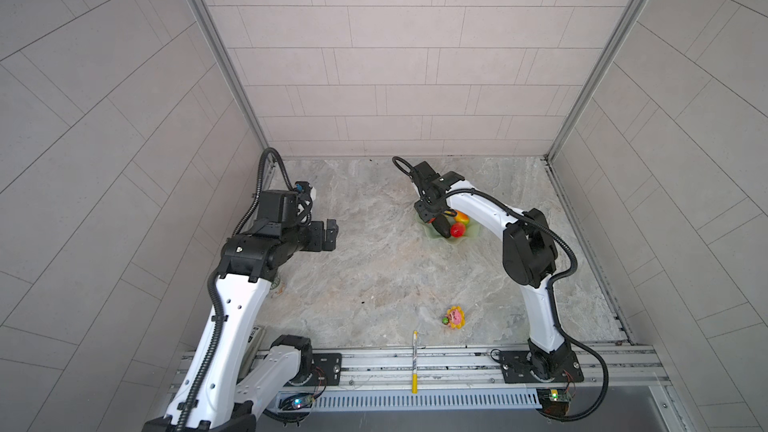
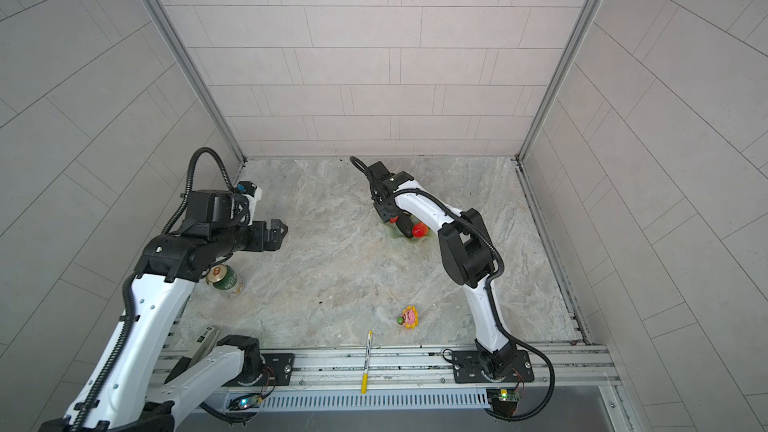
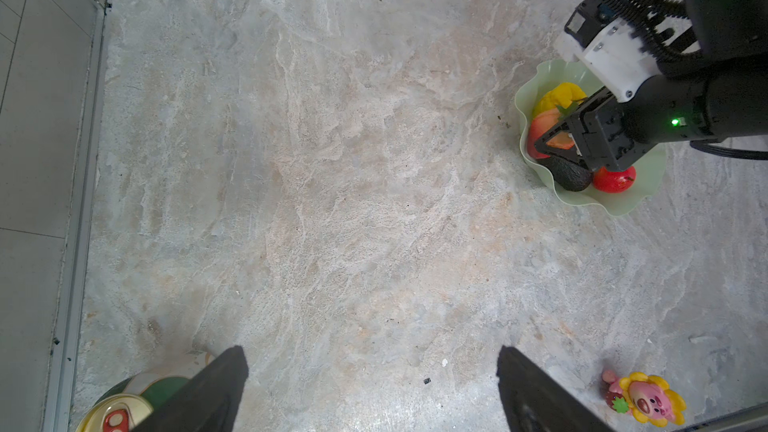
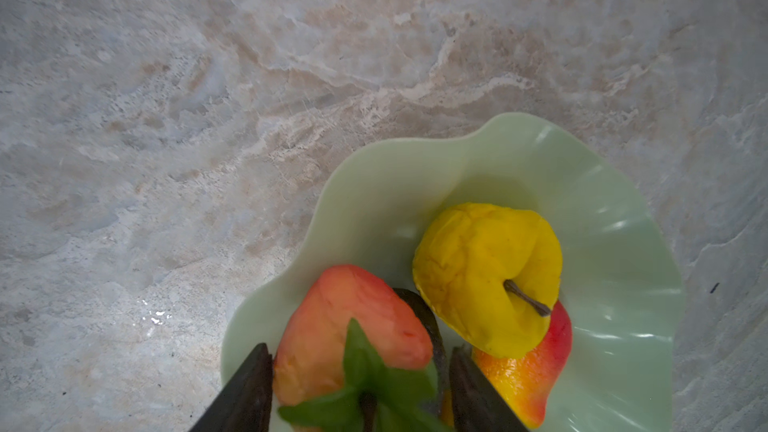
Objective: Place and organize the fake fruits in the fruit bowl
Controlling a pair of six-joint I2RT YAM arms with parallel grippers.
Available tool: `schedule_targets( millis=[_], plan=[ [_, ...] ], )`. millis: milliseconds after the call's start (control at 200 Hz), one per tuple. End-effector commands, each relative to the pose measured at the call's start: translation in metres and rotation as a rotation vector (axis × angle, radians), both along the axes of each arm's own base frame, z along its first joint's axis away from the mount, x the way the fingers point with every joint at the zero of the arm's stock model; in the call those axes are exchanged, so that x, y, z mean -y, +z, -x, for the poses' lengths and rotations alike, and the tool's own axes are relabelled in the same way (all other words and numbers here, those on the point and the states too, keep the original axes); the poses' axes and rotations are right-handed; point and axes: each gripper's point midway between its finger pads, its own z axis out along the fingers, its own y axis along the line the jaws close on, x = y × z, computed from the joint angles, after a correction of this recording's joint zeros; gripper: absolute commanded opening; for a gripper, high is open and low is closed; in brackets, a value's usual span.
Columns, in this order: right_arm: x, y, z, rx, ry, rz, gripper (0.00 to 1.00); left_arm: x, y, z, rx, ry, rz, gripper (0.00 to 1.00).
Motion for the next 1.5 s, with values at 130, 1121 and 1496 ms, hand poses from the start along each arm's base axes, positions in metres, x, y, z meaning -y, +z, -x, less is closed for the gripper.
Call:
schedule_targets(
  millis=[130,1121,1496],
  plan=[
    [0.003,0.02,-0.001,0.044,-0.015,-0.011,0.66,0.001,0.007,-0.001,0.009,-0.004,0.003,1.0],
    [0.252,0.104,0.13,0.946,-0.52,-0.07,1.0,-0.021,-0.016,-0.064,0.337,0.205,0.027,1.0],
    [0.264,0.027,0.105,0.851,-0.529,0.006,1.0,-0.076,-0.102,-0.09,0.401,0.459,-0.208,1.0]
  ],
)
